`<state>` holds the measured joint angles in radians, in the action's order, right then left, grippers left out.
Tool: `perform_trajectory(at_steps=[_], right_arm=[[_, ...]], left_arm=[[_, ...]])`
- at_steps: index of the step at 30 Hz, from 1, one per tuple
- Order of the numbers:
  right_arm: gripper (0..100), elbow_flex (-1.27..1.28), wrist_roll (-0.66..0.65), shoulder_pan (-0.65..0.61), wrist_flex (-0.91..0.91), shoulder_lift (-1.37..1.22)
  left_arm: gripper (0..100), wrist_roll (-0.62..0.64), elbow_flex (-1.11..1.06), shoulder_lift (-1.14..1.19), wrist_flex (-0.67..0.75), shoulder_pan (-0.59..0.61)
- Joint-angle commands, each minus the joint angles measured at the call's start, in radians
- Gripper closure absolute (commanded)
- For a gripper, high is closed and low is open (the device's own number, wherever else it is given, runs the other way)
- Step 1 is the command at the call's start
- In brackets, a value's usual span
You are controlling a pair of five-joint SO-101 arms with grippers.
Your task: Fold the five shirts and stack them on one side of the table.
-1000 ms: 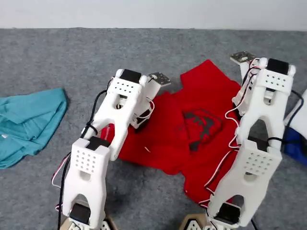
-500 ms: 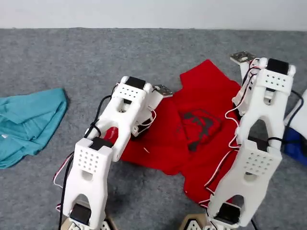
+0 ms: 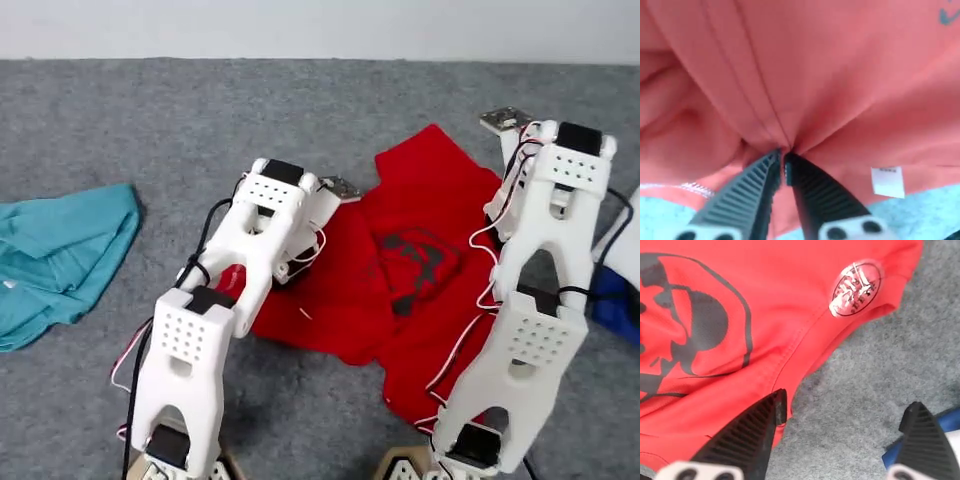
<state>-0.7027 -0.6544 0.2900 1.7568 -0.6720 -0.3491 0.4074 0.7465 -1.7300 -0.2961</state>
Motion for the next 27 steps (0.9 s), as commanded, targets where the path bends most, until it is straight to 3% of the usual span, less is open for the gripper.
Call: perform_trajectory(at_steps=[1, 9, 17, 27], right_arm=[[63.4, -0.003, -0.005, 0.008, 0.042, 0.062], [63.4, -0.003, -0.005, 0.012, 0.042, 0.062], [63.4, -0.003, -0.005, 0.015, 0.042, 0.07], [63.4, -0.003, -0.009, 0.015, 0.042, 0.07]], left_arm=[[99, -0.005, 0.001, -0.129, -0.028, 0.0], [99, -0.005, -0.093, -0.275, -0.028, 0.006], [99, -0.009, -0.484, -0.546, -0.028, 0.012], [99, -0.089, -0.961, -1.082, -0.028, 0.169]])
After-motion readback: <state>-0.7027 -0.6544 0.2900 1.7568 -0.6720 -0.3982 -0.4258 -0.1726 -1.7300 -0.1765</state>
